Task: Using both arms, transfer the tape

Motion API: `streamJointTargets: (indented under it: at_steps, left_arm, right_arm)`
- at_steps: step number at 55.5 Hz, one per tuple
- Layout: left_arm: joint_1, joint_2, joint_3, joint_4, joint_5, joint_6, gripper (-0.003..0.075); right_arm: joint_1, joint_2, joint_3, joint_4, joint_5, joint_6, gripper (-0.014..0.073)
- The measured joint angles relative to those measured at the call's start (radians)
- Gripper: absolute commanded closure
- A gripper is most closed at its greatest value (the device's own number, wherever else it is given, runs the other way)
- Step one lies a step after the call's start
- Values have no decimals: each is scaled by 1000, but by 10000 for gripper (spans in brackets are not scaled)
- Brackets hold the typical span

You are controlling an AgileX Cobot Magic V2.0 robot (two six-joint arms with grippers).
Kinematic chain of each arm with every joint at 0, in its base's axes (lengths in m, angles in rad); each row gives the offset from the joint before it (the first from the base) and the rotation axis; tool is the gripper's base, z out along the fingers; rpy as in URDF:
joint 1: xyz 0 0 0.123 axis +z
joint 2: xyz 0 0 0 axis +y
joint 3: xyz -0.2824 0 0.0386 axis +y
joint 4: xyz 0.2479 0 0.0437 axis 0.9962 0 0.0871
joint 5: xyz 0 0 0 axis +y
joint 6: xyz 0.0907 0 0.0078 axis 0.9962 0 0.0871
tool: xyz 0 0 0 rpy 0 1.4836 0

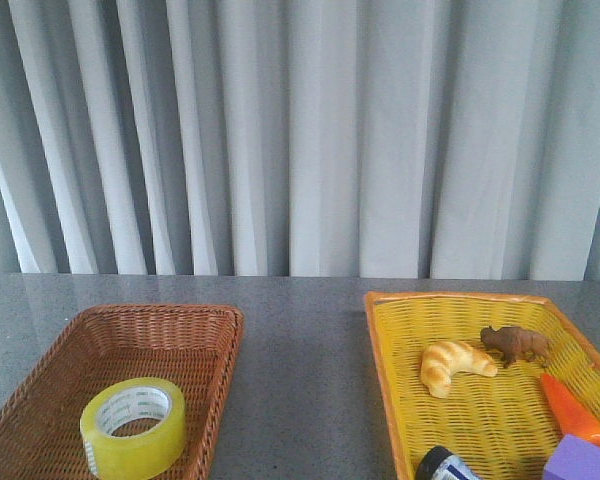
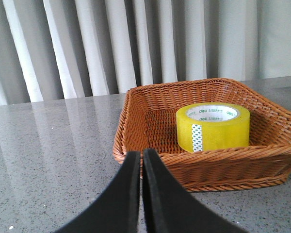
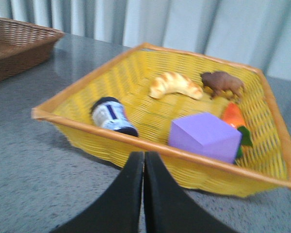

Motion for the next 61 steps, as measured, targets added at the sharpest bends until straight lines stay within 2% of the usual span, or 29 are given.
streamJointTargets:
  at_steps: [8,16,34,61]
  left_arm:
    - [0,0,0,0,0,0,727]
    - [0,0,0,0,0,0,727]
    - [0,0,0,0,0,0,727]
    - [0,0,0,0,0,0,727]
  right_arm:
    - [-102,0,108,-79,-155,163,598]
    - [-171,-21,196,-107,-245,245,598]
    - [-177,-131,199,-111,-264,265,598]
    - [-177,-139,199,-108,-278,251,598]
